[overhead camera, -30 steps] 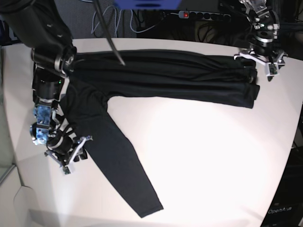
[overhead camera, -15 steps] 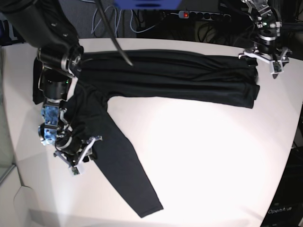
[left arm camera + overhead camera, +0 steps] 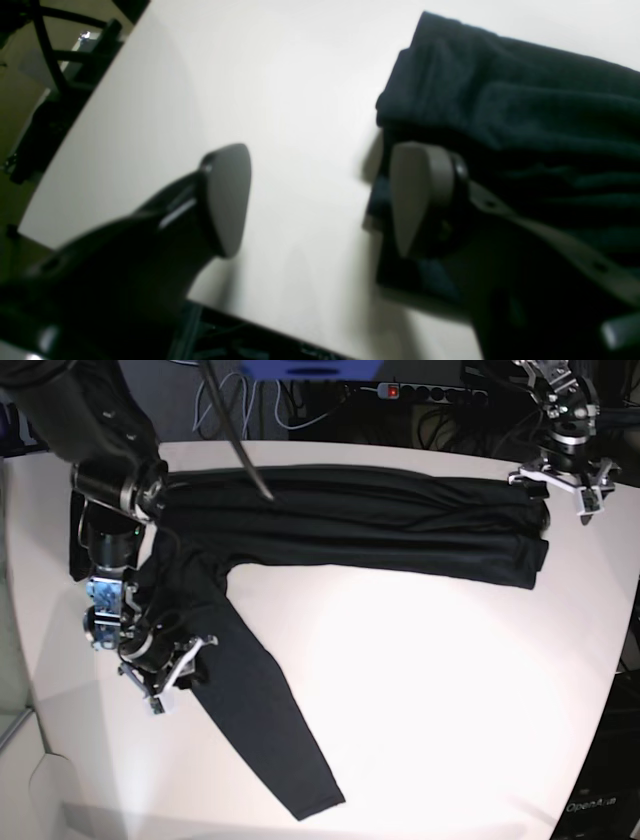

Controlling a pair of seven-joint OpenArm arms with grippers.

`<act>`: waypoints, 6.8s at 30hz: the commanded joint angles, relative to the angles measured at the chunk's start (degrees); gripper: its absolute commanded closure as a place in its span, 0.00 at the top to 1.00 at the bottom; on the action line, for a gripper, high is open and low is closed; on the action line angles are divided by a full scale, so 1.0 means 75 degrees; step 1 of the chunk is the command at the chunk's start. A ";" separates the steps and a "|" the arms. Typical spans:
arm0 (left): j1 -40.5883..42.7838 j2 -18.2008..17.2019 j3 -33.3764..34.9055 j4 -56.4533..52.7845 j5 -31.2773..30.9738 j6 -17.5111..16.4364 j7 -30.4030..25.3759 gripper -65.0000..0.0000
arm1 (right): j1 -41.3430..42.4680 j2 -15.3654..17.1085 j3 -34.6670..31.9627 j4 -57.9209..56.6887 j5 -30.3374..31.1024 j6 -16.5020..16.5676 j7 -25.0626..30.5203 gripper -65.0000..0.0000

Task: Fold the T-shirt properly
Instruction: 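Move the right gripper to the hanging sleeve and grasp its cuff end, then lift the sleeve with the right gripper and pull it toward the shirt body, then regrasp the sleeve cuff with the right gripper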

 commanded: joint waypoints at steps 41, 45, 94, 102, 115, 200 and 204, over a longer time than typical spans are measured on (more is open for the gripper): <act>-0.0037 -0.0044 -0.0011 0.0131 -0.0105 0.0025 -0.0211 0.65 | 0.0214 0.0255 -0.0039 -0.0901 0.0090 -0.0584 0.0960 0.31; -0.0037 -0.0044 -0.0011 0.0131 -0.0105 0.0025 -0.0211 0.65 | 0.0202 0.0255 -0.0039 -0.0901 0.0090 -0.0573 0.0960 0.30; -0.0166 -0.0079 0.0024 0.0072 -0.0105 0.0025 -0.0223 0.65 | -0.1967 -0.0565 -0.0062 0.3155 0.0090 -0.0027 0.1933 0.00; -0.0166 -0.0091 0.0048 0.0072 -0.0105 0.0025 -0.0223 0.65 | -0.2857 -0.0729 -0.0555 0.4585 0.0102 -0.0027 0.1910 0.00; -0.0259 -0.0091 0.0048 0.0072 -0.0105 0.0025 -0.0223 0.65 | -0.4803 -0.1128 -0.1844 0.7340 0.0078 -0.0027 0.1886 0.00; -0.0259 -0.0103 0.0001 0.0060 -0.0117 0.0025 -0.0258 0.65 | -0.0771 -0.0307 -0.0039 0.0658 0.0090 -0.0027 -0.0927 0.00; -0.0259 -0.0103 0.0001 0.0060 -0.0117 0.0025 -0.0258 0.65 | -0.0900 -0.0284 0.0008 0.0904 0.0125 -0.0027 -0.0880 0.00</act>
